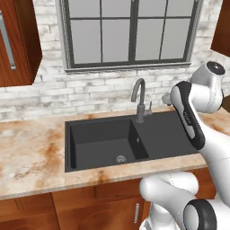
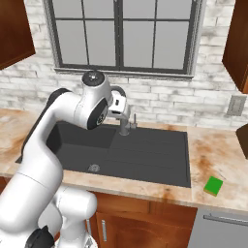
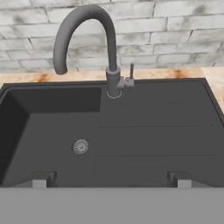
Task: Soak the sponge with water for a few seconds and then drop it inside the sink.
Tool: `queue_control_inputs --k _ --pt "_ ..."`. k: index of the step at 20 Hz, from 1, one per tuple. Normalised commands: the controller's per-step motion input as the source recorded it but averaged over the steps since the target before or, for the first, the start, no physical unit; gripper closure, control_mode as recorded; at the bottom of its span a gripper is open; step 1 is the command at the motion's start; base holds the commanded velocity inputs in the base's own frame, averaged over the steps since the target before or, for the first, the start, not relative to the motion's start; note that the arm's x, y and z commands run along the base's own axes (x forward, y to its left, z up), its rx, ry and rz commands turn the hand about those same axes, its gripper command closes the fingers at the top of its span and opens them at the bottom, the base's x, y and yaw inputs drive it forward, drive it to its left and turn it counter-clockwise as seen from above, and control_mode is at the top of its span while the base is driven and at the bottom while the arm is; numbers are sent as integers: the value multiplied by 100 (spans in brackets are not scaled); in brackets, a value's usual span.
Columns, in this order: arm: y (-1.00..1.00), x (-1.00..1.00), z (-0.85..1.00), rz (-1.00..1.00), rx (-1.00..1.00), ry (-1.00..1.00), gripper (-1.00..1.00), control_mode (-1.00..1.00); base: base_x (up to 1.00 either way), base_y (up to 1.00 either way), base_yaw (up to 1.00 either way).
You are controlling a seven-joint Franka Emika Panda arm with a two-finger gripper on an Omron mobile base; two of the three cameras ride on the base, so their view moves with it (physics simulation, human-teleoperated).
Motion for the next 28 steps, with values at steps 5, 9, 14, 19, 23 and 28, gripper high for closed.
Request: queue_control_inputs --k 5,9,14,19,23,28 --pt "0 0 -9 0 3 -12 -100 -100 0 0 0" --pt "0 16 -12 0 0 -8 -100 -100 0 0 0" --pt "0 10 -13 0 0 -6 -100 -100 0 0 0" --pt "0 7 -10 0 0 -5 -100 -100 0 0 0" --pt "0 0 0 0 0 -9 -100 -100 0 0 0" --pt "0 0 0 0 0 -11 -100 -100 0 0 0"
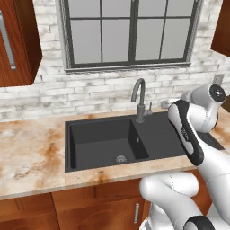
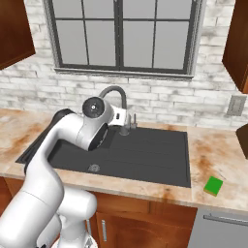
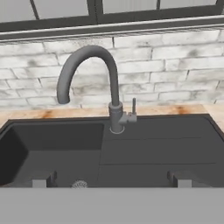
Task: Soak the sponge with water for a few seconds and then drop it inside the sink.
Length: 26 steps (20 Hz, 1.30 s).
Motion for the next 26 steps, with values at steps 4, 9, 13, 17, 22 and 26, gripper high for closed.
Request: queue_control_inputs --k 4,9,13,17,22,26 --pt "0 0 0 0 0 -13 -100 -100 0 0 0" --pt "0 -2 0 2 0 -13 -100 -100 0 0 0" --pt "-2 0 0 4 0 -4 -100 -100 0 0 0" --pt "-8 0 1 3 0 0 -100 -100 0 0 0" --pt "-29 0 1 6 0 0 -100 -100 0 0 0" --pt "-16 0 3 9 0 0 -100 -100 0 0 0"
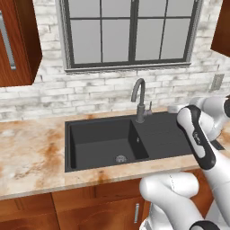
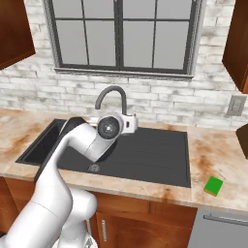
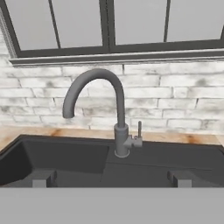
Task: Soak the sponge with water for a few seconds and then drop it inside the sink.
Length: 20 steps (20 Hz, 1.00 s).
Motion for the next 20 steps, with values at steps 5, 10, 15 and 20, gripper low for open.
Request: queue_control_inputs --k 5,10,15,20 --pt "-2 0 1 5 0 -2 -100 -100 0 0 0" --pt "0 0 0 0 0 -7 -100 -100 0 0 0" --pt "0 5 -8 0 0 -10 -100 -100 0 0 0" --pt "0 2 -13 0 0 -10 -100 -100 0 0 0"
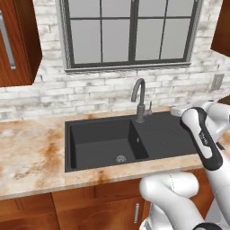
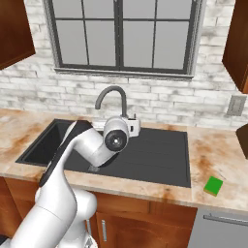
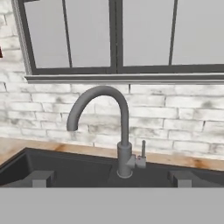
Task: Soak the sponge with water for a few seconds and then drop it inside the sink.
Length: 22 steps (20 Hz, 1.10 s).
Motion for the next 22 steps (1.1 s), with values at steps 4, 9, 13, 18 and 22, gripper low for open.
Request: queue_control_inputs --k 4,9,13,18,22 --pt "0 4 -26 0 0 -7 -100 -100 0 0 0" --pt "0 0 -1 0 0 0 -100 -100 0 0 0" --pt "0 0 -1 0 0 0 -100 -100 0 0 0" --pt "0 0 0 1 0 -2 -100 -100 0 0 0" --pt "0 2 -5 3 0 -3 -100 -100 0 0 0"
